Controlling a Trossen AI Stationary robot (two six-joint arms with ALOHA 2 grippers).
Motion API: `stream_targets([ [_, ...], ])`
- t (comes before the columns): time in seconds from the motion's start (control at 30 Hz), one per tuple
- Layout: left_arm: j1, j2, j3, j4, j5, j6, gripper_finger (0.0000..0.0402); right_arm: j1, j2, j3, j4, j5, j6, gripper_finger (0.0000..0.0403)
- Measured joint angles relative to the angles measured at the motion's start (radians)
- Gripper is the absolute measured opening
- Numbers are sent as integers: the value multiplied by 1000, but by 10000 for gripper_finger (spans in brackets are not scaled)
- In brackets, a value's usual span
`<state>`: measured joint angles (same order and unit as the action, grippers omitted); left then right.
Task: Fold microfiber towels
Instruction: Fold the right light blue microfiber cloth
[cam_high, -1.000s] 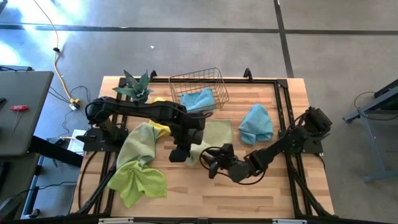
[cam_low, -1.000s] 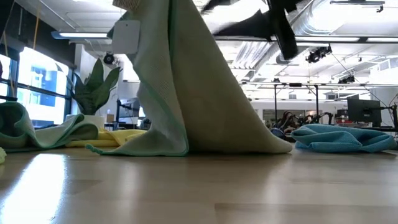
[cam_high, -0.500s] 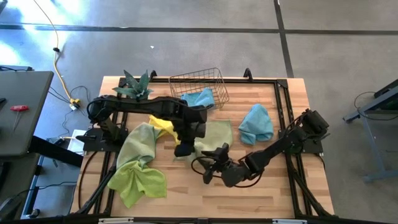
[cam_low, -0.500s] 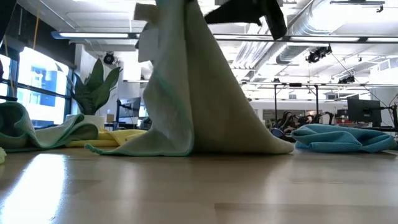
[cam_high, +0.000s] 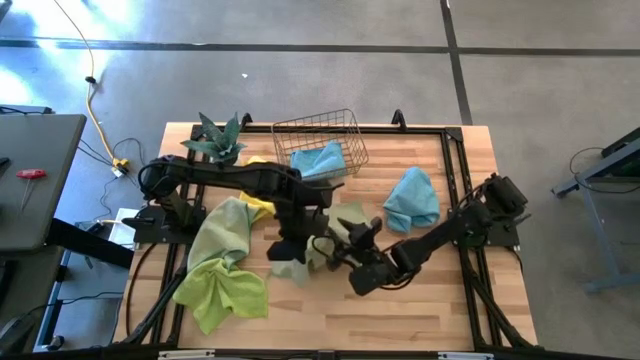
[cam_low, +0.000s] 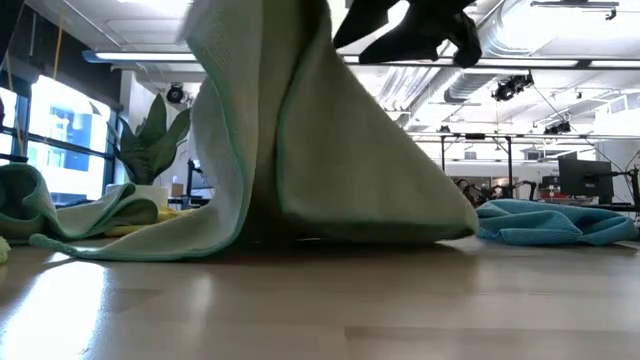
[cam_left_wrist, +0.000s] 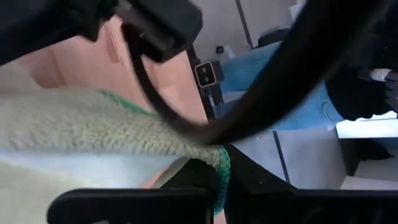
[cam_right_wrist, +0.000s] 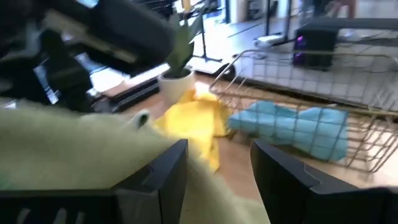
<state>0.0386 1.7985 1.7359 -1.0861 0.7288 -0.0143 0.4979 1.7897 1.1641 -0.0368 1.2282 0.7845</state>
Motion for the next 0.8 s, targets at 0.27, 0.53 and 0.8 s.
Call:
stream_targets([
  [0.27, 34, 0, 0, -23, -1, -5, 0, 11, -98, 0, -234, -149, 46, 167],
  [0.53, 74, 0, 0, -14, -3, -27, 0, 67, -140, 0, -38, -315, 121, 167],
  [0.8, 88, 0, 0, -11, -3, -27, 0, 67, -25, 0, 6, -338, 218, 167],
])
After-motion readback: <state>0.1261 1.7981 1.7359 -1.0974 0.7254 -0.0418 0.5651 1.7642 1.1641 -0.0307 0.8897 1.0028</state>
